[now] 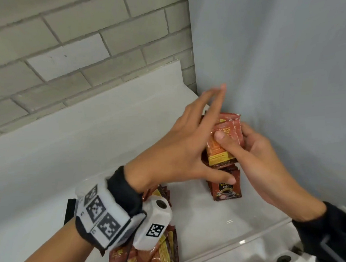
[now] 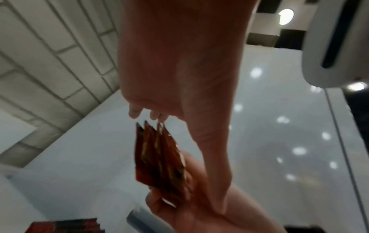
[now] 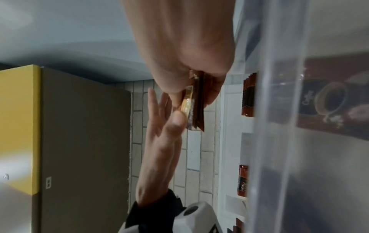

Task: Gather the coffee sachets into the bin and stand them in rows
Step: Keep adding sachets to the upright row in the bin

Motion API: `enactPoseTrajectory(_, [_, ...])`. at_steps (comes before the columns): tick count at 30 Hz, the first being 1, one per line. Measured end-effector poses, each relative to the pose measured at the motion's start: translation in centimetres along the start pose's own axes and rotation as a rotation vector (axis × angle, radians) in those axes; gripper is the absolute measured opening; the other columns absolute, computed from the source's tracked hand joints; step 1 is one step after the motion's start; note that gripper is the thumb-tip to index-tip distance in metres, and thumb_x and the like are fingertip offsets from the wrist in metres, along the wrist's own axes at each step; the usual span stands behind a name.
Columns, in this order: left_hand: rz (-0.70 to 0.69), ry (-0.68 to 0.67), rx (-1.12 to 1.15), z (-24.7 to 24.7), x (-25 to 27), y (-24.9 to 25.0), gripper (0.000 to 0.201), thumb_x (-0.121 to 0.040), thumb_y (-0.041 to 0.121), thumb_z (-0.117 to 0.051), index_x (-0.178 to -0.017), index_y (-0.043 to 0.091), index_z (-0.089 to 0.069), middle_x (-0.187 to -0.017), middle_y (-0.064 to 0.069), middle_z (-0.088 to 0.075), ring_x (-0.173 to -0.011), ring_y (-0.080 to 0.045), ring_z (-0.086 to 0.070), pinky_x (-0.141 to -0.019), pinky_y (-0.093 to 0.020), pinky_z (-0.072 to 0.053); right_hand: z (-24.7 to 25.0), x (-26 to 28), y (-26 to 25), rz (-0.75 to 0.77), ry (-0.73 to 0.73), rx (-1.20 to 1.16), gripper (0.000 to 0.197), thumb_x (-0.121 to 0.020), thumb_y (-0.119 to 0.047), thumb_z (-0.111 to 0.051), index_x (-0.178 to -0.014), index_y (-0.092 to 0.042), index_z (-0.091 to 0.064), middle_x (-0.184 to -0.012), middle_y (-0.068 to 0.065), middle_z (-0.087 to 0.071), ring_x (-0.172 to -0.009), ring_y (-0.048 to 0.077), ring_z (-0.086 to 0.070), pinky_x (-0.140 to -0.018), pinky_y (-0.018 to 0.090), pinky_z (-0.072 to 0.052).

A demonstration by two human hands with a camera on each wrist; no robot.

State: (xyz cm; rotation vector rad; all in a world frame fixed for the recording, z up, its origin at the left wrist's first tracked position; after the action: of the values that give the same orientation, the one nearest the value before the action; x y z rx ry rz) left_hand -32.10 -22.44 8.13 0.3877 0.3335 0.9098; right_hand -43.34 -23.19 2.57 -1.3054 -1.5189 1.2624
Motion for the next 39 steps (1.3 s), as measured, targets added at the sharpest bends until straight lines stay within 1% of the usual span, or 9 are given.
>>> enactPoseTrajectory(4, [-0.009,0.009,-0.310,-2.0,-1.1,0.1,0.134,-0.068,0.050,-0.081,-0.150,0.017,0.019,-0.162,-0.004,0.001,-0.148,-0.014,0.008,-0.122,-0.035,-0.001,0.1,0.1,0.0,0.052,0.030,0.072,0.030,-0.072,-0.033,-0.065,-0.100,-0.024,-0.063,-0.087,-0.005,-0.074,-0.078,0.008,-0.071,-0.064,0.016,-0.051])
enactPoseTrajectory(8, [0.049,0.034,-0.219,-2.3,-1.3,-0.8,0.121,-0.069,0.034,-0.083,-0.154,0.015,0.002,-0.156,-0.002,-0.019,-0.138,-0.008,-0.008,-0.107,-0.010,-0.003,0.2,0.0,0.2,0.068,0.063,0.142,0.028,-0.072,-0.038,-0.066,-0.097,-0.027,-0.060,-0.085,-0.008,-0.072,-0.077,0.004,-0.069,-0.065,0.016,-0.050])
enactPoseTrajectory(12, [0.046,0.048,-0.050,-2.2,-1.1,-1.3,0.102,-0.070,0.024,-0.083,-0.149,0.013,-0.020,-0.141,-0.001,-0.038,-0.117,0.001,-0.030,-0.091,0.002,-0.021,-0.1,0.1,0.4,0.029,0.030,0.097,0.037,-0.073,-0.047,-0.074,-0.101,-0.029,-0.058,-0.092,-0.006,-0.071,-0.086,0.009,-0.069,-0.072,0.023,-0.052])
enactPoseTrajectory(17, [0.007,0.110,0.312,-1.6,-0.8,-2.3,0.088,-0.071,0.016,-0.082,-0.138,0.021,-0.026,-0.135,0.002,-0.048,-0.113,-0.008,-0.055,-0.092,-0.024,-0.047,-1.2,0.5,0.4,-0.041,-0.183,-0.111,0.053,-0.058,-0.065,-0.078,-0.099,-0.037,-0.058,-0.108,0.002,-0.063,-0.102,0.015,-0.064,-0.082,0.029,-0.052])
enactPoseTrajectory(21, [-0.087,0.133,0.417,-2.2,-0.8,-2.0,0.087,-0.069,0.005,-0.083,-0.131,0.024,-0.024,-0.147,0.005,-0.040,-0.115,-0.004,-0.054,-0.088,-0.018,-0.047,-1.9,0.9,0.3,-0.137,-0.295,-0.209,0.078,-0.054,-0.068,-0.078,-0.111,-0.027,-0.044,-0.105,0.007,-0.062,-0.103,0.017,-0.062,-0.086,0.037,-0.052])
enactPoseTrajectory(27, [-0.199,0.179,0.451,-2.7,-0.9,-2.3,0.101,-0.066,-0.001,-0.085,-0.139,0.021,-0.018,-0.146,-0.012,-0.037,-0.135,-0.014,-0.040,-0.106,-0.028,-0.039,-1.8,0.7,0.7,-0.179,-0.233,-0.116,0.077,-0.048,-0.064,-0.084,-0.101,-0.028,-0.042,-0.104,0.022,-0.058,-0.092,0.022,-0.069,-0.074,0.033,-0.055])
enactPoseTrajectory(32, [-0.334,0.270,0.373,-2.6,-0.6,-1.4,0.108,-0.064,0.009,-0.089,-0.143,0.029,-0.017,-0.142,-0.023,-0.032,-0.133,-0.034,-0.039,-0.108,-0.043,-0.038,-1.2,0.5,1.3,-0.207,-0.161,-0.166,0.062,-0.062,-0.044,-0.084,-0.105,-0.029,-0.043,-0.096,0.011,-0.064,-0.087,0.023,-0.071,-0.070,0.031,-0.056])
enactPoseTrajectory(35, [-0.359,0.272,0.333,-2.5,-0.6,-0.9,0.083,-0.066,0.009,-0.088,-0.133,0.014,-0.039,-0.131,-0.025,-0.041,-0.127,-0.033,-0.042,-0.105,-0.039,-0.041,-1.3,0.6,1.0,-0.189,-0.169,-0.175,0.057,-0.073,-0.030,-0.073,-0.120,-0.028,-0.041,-0.093,0.001,-0.070,-0.091,0.022,-0.072,-0.075,0.030,-0.057])
enactPoseTrajectory(39, [-0.300,0.277,0.292,-1.9,-0.5,-1.1,0.060,-0.072,0.011,-0.083,-0.123,0.000,-0.053,-0.119,-0.020,-0.048,-0.115,-0.020,-0.048,-0.099,-0.025,-0.040,-1.8,0.7,1.0,-0.200,-0.212,-0.112,0.065,-0.068,-0.040,-0.075,-0.124,-0.021,-0.048,-0.113,0.016,-0.064,-0.103,0.024,-0.068,-0.088,0.037,-0.055])
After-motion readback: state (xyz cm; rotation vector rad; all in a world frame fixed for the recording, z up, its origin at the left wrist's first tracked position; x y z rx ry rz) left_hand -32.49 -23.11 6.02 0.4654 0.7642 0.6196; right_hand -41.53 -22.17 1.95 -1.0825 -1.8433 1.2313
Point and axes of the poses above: each hand's wrist, its own x-axis away from the middle knuckle, its own z-axis out of the back of the hand, y = z × x, the point moved 6 cm from there along -x, towards the middle knuckle
